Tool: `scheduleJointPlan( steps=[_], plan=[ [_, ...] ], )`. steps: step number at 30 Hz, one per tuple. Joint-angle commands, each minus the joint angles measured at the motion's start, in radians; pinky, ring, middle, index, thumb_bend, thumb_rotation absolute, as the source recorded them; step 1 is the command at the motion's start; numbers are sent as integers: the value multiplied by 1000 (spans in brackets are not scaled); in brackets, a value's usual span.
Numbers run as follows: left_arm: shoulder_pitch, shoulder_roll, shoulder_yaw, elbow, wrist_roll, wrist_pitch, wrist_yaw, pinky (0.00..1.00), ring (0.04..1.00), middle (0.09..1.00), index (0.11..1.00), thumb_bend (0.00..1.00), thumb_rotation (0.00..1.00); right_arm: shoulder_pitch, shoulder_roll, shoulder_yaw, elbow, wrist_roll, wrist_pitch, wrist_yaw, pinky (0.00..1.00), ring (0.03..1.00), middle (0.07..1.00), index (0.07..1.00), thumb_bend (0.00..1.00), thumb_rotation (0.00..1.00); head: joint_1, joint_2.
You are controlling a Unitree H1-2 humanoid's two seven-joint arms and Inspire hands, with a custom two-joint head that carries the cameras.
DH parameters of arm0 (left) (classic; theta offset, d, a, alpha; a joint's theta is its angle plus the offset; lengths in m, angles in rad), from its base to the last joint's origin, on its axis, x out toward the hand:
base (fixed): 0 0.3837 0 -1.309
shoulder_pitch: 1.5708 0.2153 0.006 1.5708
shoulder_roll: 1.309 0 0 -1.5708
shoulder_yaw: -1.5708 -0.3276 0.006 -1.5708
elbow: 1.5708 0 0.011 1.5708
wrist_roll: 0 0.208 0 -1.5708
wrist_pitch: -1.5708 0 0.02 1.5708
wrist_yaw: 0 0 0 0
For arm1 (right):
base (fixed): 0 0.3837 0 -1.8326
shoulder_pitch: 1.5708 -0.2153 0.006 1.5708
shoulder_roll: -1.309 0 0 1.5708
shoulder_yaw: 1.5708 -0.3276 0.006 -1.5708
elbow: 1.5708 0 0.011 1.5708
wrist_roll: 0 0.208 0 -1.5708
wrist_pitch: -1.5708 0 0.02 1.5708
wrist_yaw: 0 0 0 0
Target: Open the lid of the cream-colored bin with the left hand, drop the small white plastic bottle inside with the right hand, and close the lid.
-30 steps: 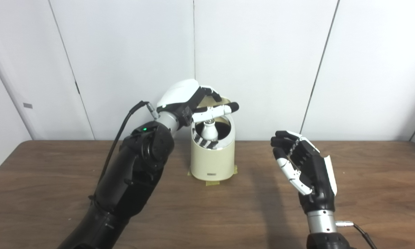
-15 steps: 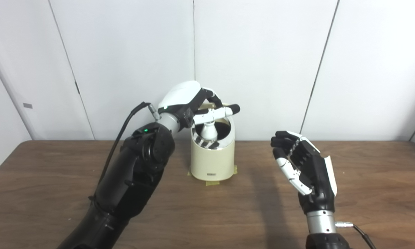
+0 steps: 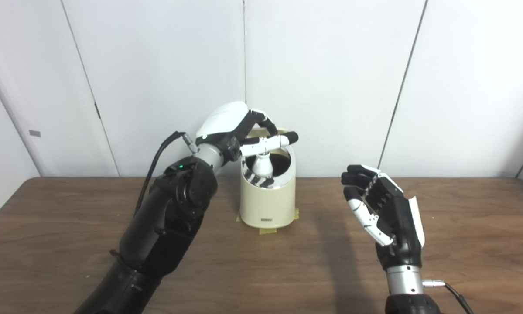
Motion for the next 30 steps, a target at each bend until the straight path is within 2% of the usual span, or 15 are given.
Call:
scheduleJointPlan(
  steps=[1,2,4,5,6,7,10,18,19,21,22,23,25,30],
  plan=[
    [-51,4,16,-3,-14,-25,27,1000,819,800,772,708,866,-35,2,-4,-21,1,-20,-3,618,663,645,655,235,376,-1,0],
    [-51,4,18,-1,-21,-25,27,1000,814,807,783,709,859,-36,2,-4,-20,1,-22,-3,618,662,644,655,234,375,-1,0],
    [-50,4,15,-3,-16,-4,21,902,778,793,803,713,839,-36,0,-3,-21,-2,-25,-3,618,660,643,656,227,369,-2,0],
    [-51,6,10,-4,-7,5,17,766,707,746,808,724,843,-36,0,-3,-22,-1,-24,-2,620,661,644,657,224,366,-2,0],
    [-51,10,3,-6,3,10,12,843,722,748,812,729,857,-36,1,-3,-23,-1,-24,-3,624,664,644,658,224,364,-3,1],
    [-50,12,-2,-7,9,12,9,936,777,752,815,733,879,-37,1,-4,-24,1,-23,-3,624,663,641,657,225,360,-3,1],
    [-46,18,-13,-12,22,18,-3,994,787,730,821,740,921,-37,1,-3,-26,2,-24,-2,626,661,637,656,227,357,-5,2],
    [-21,13,-10,-2,-8,13,-5,1000,754,761,780,724,929,-39,7,-7,-30,5,-17,-5,629,659,635,651,223,351,-9,7],
    [-18,13,-11,0,-14,9,-4,920,733,755,769,712,924,-40,8,-7,-29,3,-20,-7,628,657,634,650,224,351,-9,8],
    [-11,13,-11,6,-27,-2,0,964,730,748,755,704,922,-41,7,-7,-27,-3,-25,-8,622,653,629,648,225,352,-11,7],
    [-7,13,-13,6,-29,-4,1,911,723,744,743,696,914,-41,6,-6,-28,-3,-25,-7,623,657,636,651,227,374,-11,7],
    [-3,13,-15,5,-27,-4,2,912,722,742,735,693,915,-41,6,-6,-29,-2,-24,-6,626,659,636,653,231,393,-12,7],
    [3,13,-20,4,-25,0,5,982,737,738,730,703,913,-42,5,-6,-29,1,-24,-4,630,662,639,654,234,411,-13,7],
    [21,13,-26,5,-23,-8,13,1000,753,729,733,706,889,-42,6,-7,-30,1,-21,-5,630,663,643,656,233,414,-12,7]
  ],
)
